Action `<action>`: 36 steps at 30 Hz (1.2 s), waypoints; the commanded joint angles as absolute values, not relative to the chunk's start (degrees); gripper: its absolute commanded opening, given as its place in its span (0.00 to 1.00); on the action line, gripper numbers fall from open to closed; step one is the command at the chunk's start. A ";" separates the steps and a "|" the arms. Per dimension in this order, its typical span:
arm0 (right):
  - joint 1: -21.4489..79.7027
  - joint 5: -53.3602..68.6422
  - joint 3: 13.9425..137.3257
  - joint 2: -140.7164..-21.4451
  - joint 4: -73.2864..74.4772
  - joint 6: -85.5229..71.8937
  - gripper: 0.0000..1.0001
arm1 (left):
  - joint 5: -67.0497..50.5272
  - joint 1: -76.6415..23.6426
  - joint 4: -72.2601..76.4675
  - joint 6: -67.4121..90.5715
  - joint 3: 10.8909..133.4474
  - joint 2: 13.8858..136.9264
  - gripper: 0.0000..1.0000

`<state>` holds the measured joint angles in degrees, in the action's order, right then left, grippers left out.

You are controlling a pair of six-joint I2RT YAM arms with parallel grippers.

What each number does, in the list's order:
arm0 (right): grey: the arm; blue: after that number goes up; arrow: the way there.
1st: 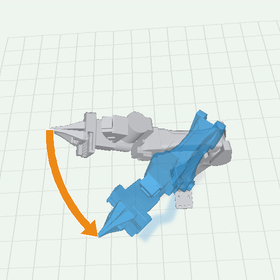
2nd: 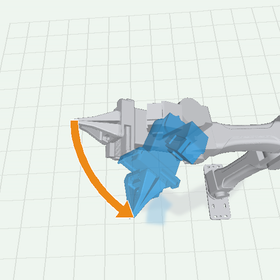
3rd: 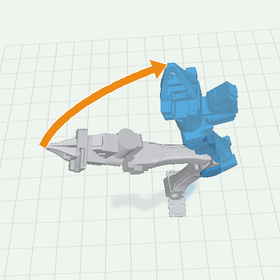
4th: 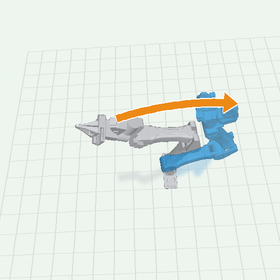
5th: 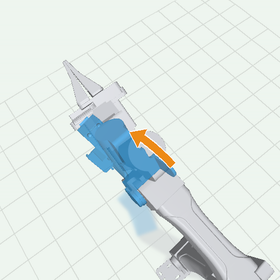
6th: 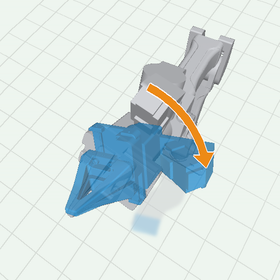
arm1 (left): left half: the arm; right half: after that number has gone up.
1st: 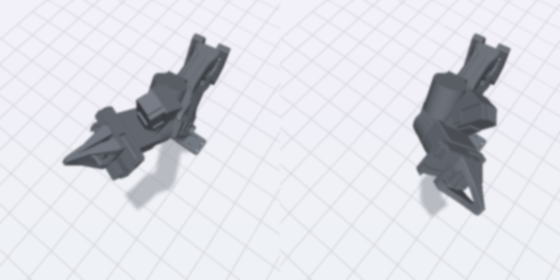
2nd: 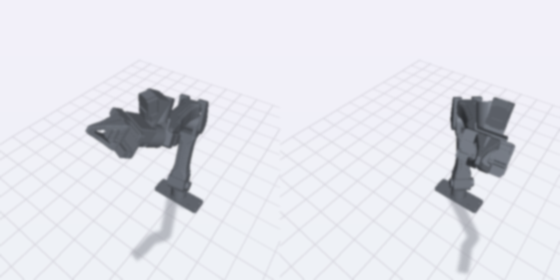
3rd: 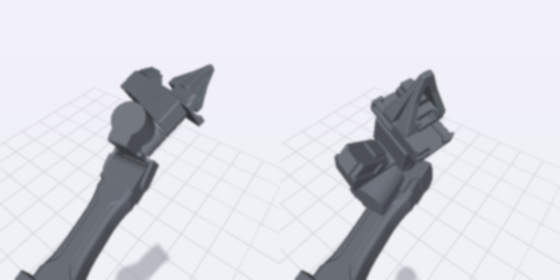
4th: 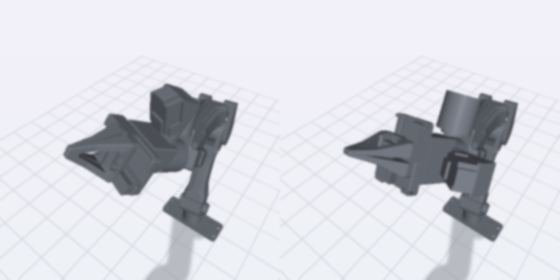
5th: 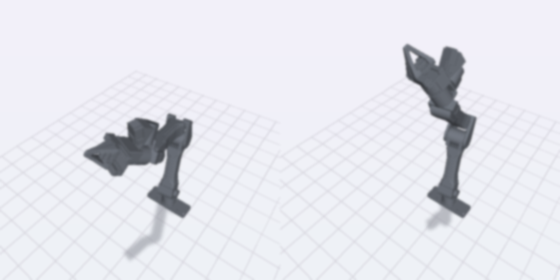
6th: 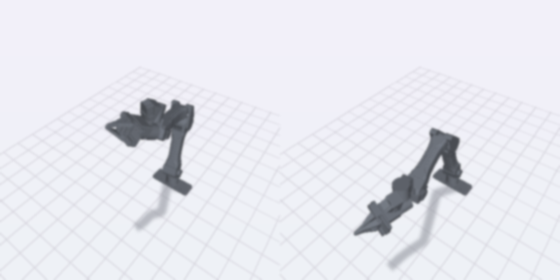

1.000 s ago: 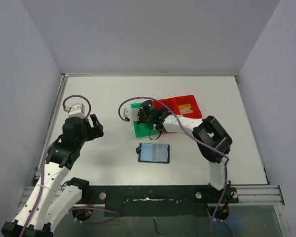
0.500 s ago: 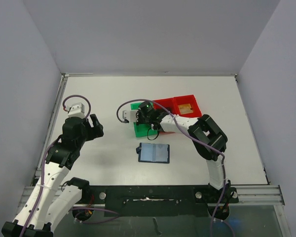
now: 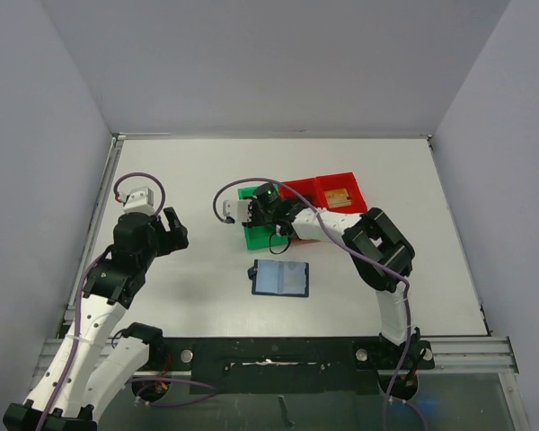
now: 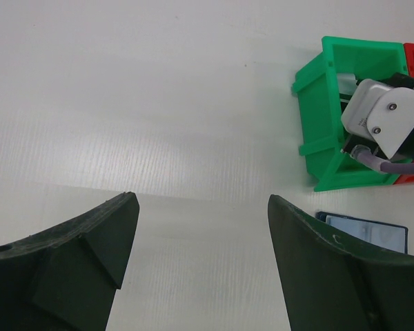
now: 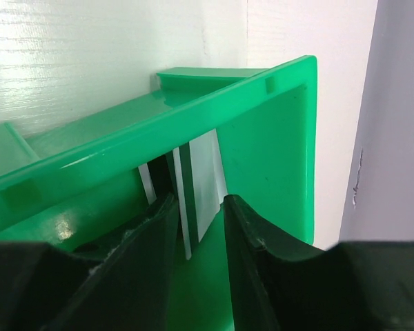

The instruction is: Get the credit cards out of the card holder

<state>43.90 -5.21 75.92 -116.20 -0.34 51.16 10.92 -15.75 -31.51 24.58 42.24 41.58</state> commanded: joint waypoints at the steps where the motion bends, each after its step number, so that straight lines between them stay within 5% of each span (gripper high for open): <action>1: 42.64 -1.67 75.45 -112.40 -2.45 49.20 0.36 | 10.78 -15.45 -29.06 24.47 42.90 41.39 0.76; 23: 41.31 1.35 75.86 -109.80 -1.70 39.00 0.36 | 10.90 -15.46 -29.20 24.79 42.99 41.08 0.76; 36: 41.71 -0.20 77.57 -107.08 3.50 -3.83 0.20 | 10.75 -15.41 -29.10 24.70 42.98 41.02 0.76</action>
<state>40.86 2.35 74.96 -109.62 0.56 13.30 10.92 -15.70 -31.51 24.82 42.24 41.69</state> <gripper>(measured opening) 0.214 0.750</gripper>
